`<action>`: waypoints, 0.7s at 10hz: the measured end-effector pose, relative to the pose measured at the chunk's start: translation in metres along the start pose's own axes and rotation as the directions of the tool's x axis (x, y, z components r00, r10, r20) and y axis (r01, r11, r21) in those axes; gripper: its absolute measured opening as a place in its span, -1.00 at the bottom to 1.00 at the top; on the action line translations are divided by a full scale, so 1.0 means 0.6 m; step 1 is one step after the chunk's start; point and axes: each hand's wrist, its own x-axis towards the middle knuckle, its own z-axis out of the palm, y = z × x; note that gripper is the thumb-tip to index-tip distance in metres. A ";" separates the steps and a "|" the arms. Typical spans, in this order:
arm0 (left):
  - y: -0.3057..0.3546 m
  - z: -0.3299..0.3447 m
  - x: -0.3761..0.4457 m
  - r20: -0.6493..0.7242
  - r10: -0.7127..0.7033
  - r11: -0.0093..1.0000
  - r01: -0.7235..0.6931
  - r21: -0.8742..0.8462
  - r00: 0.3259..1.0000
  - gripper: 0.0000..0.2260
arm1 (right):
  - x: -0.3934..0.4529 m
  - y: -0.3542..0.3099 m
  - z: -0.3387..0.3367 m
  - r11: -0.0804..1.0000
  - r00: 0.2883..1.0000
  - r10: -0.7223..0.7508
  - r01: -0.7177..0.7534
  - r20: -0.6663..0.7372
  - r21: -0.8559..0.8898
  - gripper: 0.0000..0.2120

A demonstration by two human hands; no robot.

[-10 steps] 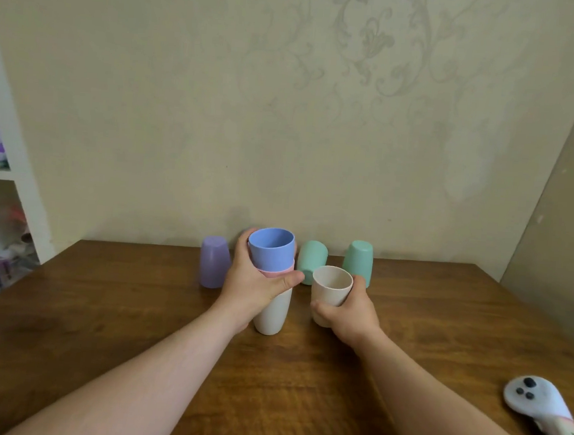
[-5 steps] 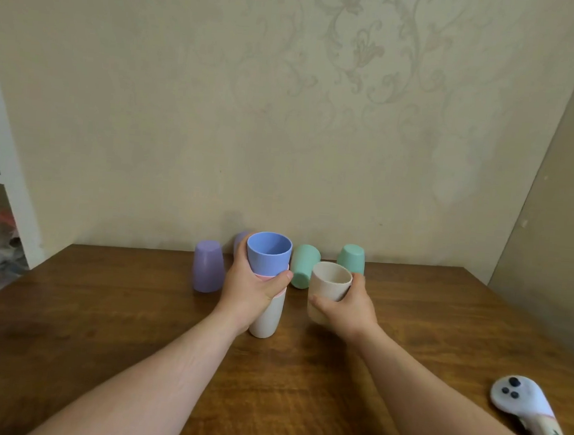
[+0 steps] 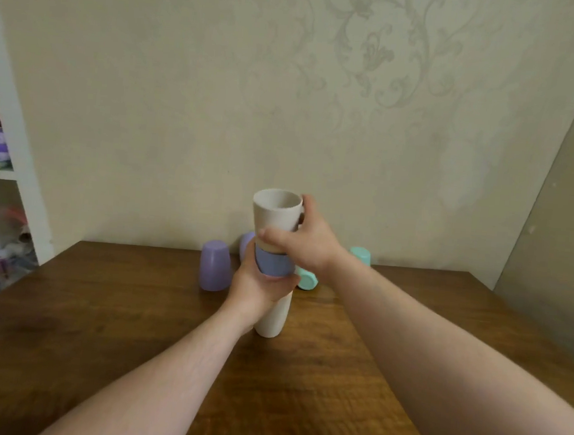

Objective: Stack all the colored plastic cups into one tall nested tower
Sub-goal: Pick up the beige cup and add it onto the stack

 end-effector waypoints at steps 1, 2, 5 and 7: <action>-0.003 0.008 -0.004 0.023 -0.029 0.996 0.031 -0.087 0.999 -0.31 | -0.020 0.053 0.022 0.998 0.999 0.047 -0.046 -0.004 0.048 -0.36; 0.002 0.009 -0.010 0.032 -0.019 0.989 0.023 -0.145 0.999 -0.27 | -0.033 0.063 0.030 0.974 0.994 0.111 -0.106 -0.010 0.199 -0.43; -0.063 -0.006 -0.054 0.112 -0.118 0.982 0.100 0.158 0.987 -0.25 | -0.031 0.079 0.044 0.964 0.992 0.121 -0.109 -0.033 0.244 -0.40; -0.100 -0.004 -0.053 0.165 -0.152 0.939 0.090 0.332 0.974 -0.24 | -0.054 0.146 0.051 0.979 0.988 0.150 -0.144 -0.034 0.147 -0.30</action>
